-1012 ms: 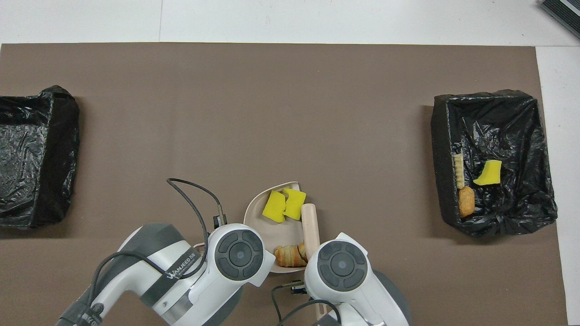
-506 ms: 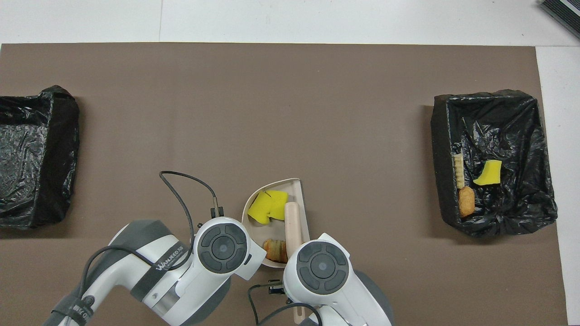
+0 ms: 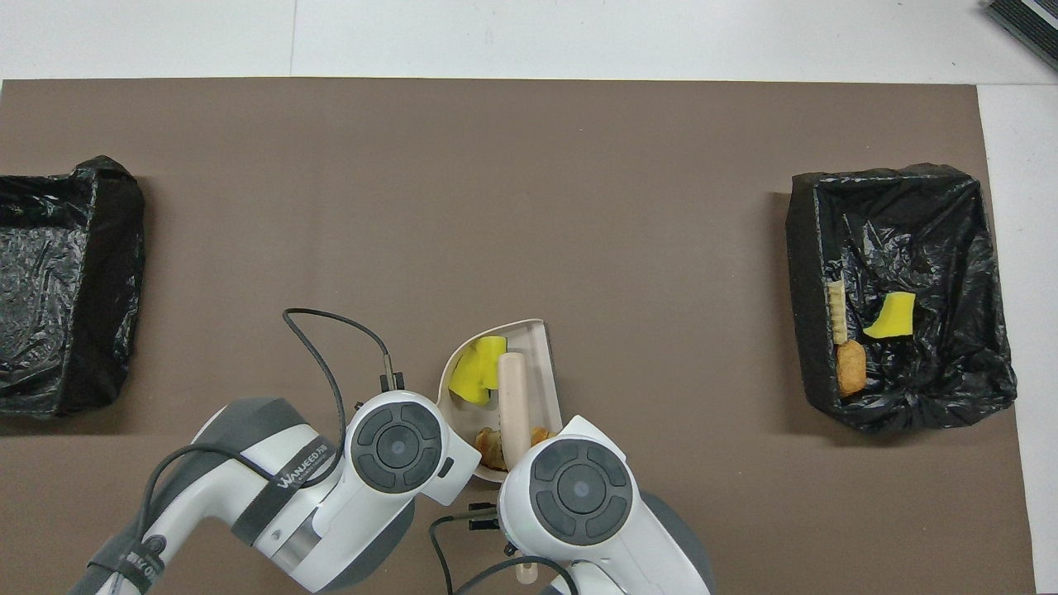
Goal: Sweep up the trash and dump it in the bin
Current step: 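Brush the remaining pieces deeper into the dustpan with the right gripper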
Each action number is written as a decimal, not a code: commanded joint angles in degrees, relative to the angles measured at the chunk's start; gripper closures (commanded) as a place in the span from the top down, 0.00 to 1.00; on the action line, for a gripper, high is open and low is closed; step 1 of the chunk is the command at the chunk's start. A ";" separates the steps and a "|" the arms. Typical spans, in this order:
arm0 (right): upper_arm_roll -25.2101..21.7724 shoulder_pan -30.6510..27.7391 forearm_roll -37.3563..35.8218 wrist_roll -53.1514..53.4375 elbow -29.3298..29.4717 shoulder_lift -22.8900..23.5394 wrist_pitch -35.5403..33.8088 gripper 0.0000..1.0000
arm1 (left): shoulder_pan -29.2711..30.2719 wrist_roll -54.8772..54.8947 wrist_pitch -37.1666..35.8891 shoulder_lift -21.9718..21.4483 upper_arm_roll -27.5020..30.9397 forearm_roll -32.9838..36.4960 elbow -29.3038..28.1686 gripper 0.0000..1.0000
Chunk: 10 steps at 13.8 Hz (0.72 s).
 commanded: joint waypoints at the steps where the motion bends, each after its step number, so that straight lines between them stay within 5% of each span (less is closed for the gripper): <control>1: 0.13 -0.40 0.51 1.24 2.67 1.38 -0.67 0.00 | 1.34 0.46 2.78 0.17 -0.14 -0.38 -0.99 0.00; 10: -0.31 -4.44 -2.73 0.19 4.86 -0.47 -6.82 0.00 | 3.89 1.86 6.56 1.66 -0.14 -0.38 -0.37 0.00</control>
